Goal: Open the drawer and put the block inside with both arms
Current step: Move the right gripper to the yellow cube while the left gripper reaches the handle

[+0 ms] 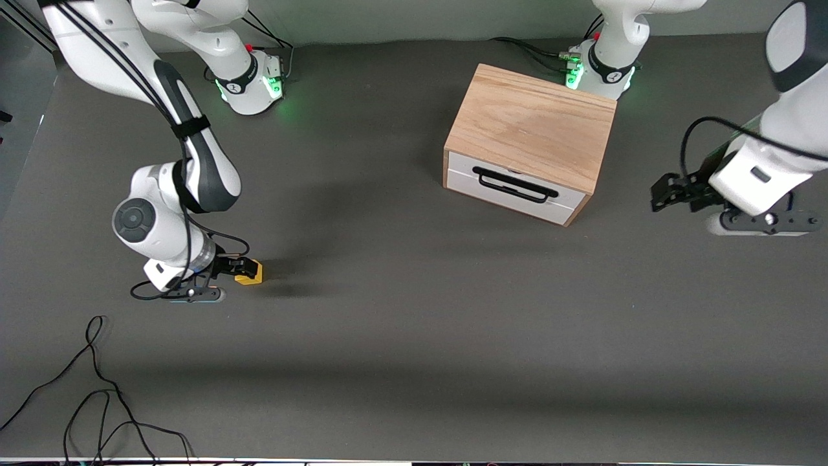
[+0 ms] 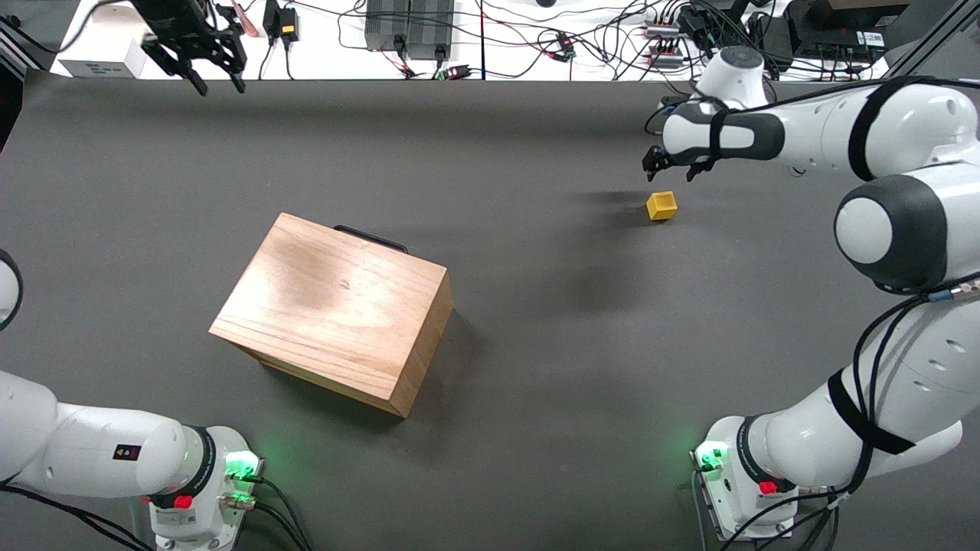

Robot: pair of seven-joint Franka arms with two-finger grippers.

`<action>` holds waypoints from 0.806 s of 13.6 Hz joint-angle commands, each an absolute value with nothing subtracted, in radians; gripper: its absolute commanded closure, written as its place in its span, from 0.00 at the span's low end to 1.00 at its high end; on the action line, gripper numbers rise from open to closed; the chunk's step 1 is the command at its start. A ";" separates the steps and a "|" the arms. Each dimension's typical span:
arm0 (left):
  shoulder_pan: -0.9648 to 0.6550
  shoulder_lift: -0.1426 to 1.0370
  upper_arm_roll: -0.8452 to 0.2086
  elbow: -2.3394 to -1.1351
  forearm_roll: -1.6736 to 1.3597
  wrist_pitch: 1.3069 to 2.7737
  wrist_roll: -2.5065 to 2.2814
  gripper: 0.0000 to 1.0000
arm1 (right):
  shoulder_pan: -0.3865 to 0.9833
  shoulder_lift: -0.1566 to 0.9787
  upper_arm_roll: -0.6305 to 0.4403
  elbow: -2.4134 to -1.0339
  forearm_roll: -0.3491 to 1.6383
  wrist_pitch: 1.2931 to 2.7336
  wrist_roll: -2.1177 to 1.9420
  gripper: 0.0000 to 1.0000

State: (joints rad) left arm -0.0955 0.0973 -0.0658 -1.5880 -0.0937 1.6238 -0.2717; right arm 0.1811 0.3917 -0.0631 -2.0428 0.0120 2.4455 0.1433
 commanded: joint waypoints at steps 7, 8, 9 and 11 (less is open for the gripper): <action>-0.342 0.302 -0.067 -1.592 -0.132 1.750 -1.021 0.02 | 0.178 0.465 -0.061 -2.102 0.028 2.612 0.138 0.00; -0.347 0.326 -0.069 -1.592 -0.130 1.762 -1.064 0.00 | 0.176 0.468 -0.060 -2.102 0.028 2.614 0.140 0.00; -0.357 0.342 -0.069 -1.592 -0.132 1.763 -1.089 0.00 | 0.176 0.471 -0.060 -2.102 0.028 2.614 0.140 0.00; -0.360 0.370 -0.069 -1.604 -0.133 1.758 -1.222 0.00 | 0.178 0.476 -0.060 -2.102 0.028 2.614 0.140 0.00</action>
State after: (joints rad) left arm -0.3487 0.3594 -0.0829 -1.5954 -0.1273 1.7587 -1.1054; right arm 0.1785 0.4766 -0.0626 -2.0950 0.0120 2.5940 0.1433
